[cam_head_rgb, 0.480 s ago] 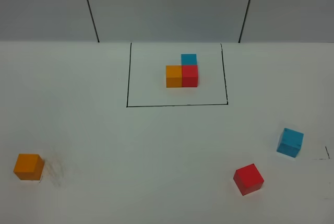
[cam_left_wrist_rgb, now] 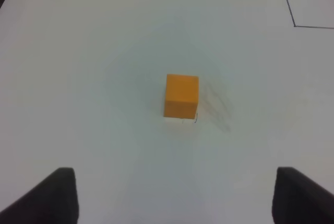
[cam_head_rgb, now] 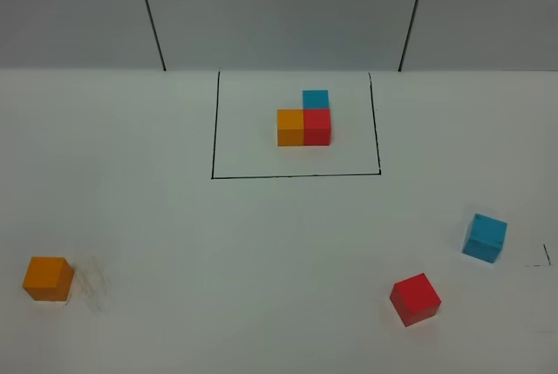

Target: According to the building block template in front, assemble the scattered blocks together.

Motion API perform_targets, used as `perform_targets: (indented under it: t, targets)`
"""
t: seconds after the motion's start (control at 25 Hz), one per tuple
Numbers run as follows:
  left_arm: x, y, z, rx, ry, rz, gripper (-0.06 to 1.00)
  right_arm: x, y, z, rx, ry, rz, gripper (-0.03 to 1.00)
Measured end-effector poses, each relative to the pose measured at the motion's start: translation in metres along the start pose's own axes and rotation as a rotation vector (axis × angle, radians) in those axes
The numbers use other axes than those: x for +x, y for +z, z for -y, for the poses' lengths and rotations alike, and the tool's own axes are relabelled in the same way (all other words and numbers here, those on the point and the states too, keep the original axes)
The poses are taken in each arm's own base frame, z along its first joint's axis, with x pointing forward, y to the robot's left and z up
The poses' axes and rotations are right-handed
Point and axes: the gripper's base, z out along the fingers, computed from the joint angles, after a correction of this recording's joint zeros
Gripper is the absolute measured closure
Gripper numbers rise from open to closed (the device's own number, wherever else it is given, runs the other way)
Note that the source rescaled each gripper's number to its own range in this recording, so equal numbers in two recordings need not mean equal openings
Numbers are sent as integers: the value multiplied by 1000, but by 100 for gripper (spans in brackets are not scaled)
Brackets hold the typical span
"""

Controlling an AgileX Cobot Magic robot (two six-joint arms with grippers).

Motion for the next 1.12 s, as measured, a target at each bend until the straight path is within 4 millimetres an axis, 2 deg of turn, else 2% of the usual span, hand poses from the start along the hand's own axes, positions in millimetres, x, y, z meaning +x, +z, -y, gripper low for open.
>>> perform_targets:
  t: [0.8,0.92,1.0,1.12]
  targets:
    - [-1,1,0,-2,1,-6,27,0,0,0,0,0,0,24]
    - [-12,4,0,-4,-14,-47,27,0,0,0,0,0,0,24]
    - [-30,6,1,-6,-41,-94,27,0,0,0,0,0,0,24]
    - [-60,19,2,-13,-53,-190,27,0,0,0,0,0,0,24]
